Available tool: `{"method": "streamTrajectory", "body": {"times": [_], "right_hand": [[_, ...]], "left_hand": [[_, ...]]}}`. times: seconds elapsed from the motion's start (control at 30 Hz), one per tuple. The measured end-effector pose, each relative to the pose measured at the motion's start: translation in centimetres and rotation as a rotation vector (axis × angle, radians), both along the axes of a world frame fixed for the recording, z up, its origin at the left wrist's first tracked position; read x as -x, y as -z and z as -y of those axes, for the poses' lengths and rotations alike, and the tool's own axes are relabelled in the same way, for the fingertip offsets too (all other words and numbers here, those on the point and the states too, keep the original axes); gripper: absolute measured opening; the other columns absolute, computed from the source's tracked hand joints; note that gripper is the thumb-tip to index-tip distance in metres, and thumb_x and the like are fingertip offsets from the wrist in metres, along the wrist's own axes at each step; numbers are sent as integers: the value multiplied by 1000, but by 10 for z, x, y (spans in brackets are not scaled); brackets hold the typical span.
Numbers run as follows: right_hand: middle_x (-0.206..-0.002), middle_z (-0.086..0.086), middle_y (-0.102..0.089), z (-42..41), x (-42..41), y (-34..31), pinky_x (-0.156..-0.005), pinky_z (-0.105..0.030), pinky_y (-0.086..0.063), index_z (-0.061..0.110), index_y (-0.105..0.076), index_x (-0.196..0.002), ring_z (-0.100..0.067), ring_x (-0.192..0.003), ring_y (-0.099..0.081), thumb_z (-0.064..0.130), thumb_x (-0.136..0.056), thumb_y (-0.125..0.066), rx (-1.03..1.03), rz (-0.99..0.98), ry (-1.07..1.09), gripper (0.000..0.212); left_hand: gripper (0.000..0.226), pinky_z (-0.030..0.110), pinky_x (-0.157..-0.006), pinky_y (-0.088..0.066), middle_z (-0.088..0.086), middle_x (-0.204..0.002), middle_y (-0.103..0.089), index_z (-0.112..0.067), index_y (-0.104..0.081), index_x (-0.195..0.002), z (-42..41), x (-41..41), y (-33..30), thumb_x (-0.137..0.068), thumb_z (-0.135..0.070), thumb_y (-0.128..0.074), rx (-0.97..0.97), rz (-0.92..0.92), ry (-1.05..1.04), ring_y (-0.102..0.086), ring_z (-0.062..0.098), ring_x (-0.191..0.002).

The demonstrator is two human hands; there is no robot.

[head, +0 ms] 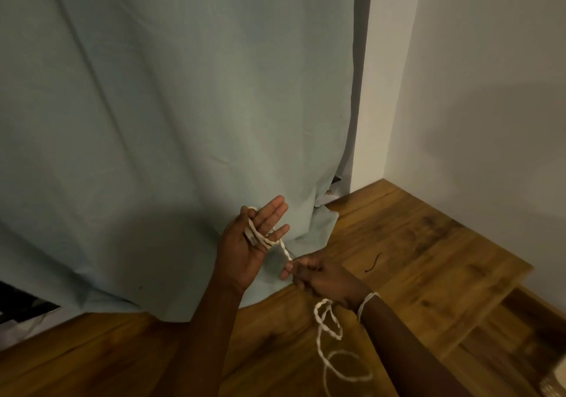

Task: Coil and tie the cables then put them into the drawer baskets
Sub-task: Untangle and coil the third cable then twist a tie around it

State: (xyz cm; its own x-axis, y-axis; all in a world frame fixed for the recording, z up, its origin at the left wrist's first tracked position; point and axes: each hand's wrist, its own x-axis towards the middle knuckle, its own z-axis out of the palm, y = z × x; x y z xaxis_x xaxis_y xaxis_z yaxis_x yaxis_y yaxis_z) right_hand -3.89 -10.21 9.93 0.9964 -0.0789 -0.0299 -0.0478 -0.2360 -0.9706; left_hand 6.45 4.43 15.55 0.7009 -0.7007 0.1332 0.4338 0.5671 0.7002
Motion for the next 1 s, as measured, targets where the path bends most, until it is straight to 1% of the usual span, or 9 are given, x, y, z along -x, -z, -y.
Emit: {"method": "streamTrajectory", "body": {"times": [0.07,0.17,0.2,0.23,0.33,0.5,0.7,0.9,1.0], "right_hand": [[-73,-1,-68,1,-1,-4,-59,-18,-48,14,-76,-102,-9,-65,-60,40,-101,-55,0,-161,-91,34],[-84,-10,-72,6,3,4,-67,-28,-51,18,-75,-98,-15,-72,-63,42,-92,-64,62,-339,-233,27],[-79,-5,-72,9,7,5,-70,-31,-51,20,-75,-95,-13,-70,-63,38,-91,-66,108,-359,-274,21],[-75,1,-70,13,10,4,-72,-34,-51,22,-75,-93,-11,-67,-62,34,-90,-68,182,-341,-320,14],[-73,11,-70,23,20,-19,-69,-24,-53,28,-73,-92,-5,-67,-64,27,-88,-68,322,-201,-350,7],[-94,13,-73,47,7,-51,-74,-23,-56,27,-74,-103,-3,-81,-67,30,-98,-60,680,159,-75,15],[-104,9,-74,57,-7,-40,-76,-27,-53,28,-74,-106,-10,-92,-65,38,-97,-60,999,380,146,20],[-108,7,-66,46,-10,-24,-70,-26,-50,27,-66,-108,-12,-92,-58,47,-80,-78,946,526,385,36],[-106,1,-57,35,-10,-25,-74,-14,-44,18,-56,-108,-9,-90,-53,35,-72,-88,605,608,533,51]], "left_hand": [[53,40,-102,-45,7,-134,-60,-24,-77,-91,1,1,6,-103,-40,-28,-111,149,-77,-58,20,-121],[38,29,-66,-43,3,-98,-61,-22,-70,-105,2,-2,7,-97,-50,-46,-465,630,-351,-58,12,-78],[47,35,-87,-50,5,-101,-61,-9,-65,-107,1,-6,10,-96,-51,-46,-551,812,-396,-60,5,-85],[56,9,-83,-35,6,-107,-60,0,-61,-104,0,-11,12,-96,-53,-44,-614,970,-419,-58,-3,-94],[39,20,-74,-42,6,-98,-65,-7,-48,-79,-10,-21,26,-100,-39,-44,-813,1233,-418,-55,1,-83],[27,42,-63,-57,11,-72,-67,-8,-53,-87,-19,-6,41,-105,-20,-37,-849,863,-50,-68,27,-64],[48,31,-71,-48,14,-56,-61,1,-65,-109,-16,9,36,-97,-41,-45,-645,520,388,-57,22,-47],[34,53,-115,-26,3,-41,-47,8,-61,-106,-24,21,29,-102,-22,-45,-38,153,680,-44,11,-35],[34,59,-119,-9,8,-71,-69,7,-58,-111,-23,18,24,-105,-13,-31,112,63,641,-61,12,-49]]}}
